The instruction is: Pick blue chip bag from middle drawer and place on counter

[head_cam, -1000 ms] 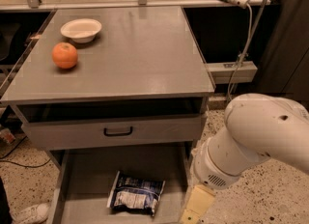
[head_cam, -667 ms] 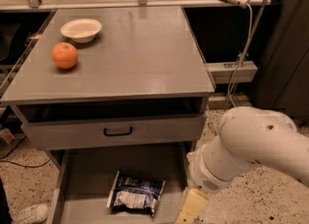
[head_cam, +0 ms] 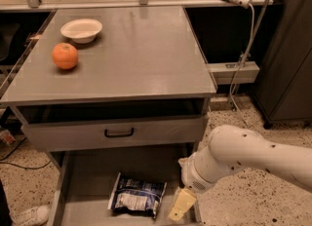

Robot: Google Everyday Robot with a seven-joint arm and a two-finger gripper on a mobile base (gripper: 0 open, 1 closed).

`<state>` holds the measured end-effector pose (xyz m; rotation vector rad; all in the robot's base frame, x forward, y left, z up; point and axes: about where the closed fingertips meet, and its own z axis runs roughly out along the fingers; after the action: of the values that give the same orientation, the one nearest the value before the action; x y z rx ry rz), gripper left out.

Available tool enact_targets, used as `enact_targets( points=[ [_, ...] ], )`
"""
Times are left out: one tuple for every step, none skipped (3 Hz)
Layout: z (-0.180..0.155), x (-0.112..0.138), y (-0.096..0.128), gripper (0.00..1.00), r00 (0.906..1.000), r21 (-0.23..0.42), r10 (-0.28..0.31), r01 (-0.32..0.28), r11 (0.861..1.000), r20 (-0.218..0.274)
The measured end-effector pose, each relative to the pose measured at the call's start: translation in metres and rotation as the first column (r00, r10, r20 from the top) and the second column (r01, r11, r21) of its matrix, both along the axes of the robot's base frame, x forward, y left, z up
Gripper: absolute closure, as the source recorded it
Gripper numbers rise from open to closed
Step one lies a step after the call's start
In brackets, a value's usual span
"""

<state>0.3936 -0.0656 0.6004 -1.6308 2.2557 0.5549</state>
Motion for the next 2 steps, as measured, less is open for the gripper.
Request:
enact_targets(
  points=[
    [0.000,0.000,0.000,0.00,1.0000,0.000,0.000,0.000,1.000,0.000],
    [-0.029,0.002,0.017,0.00,0.9999,0.019,0.016,-0.016,1.000,0.000]
  ],
)
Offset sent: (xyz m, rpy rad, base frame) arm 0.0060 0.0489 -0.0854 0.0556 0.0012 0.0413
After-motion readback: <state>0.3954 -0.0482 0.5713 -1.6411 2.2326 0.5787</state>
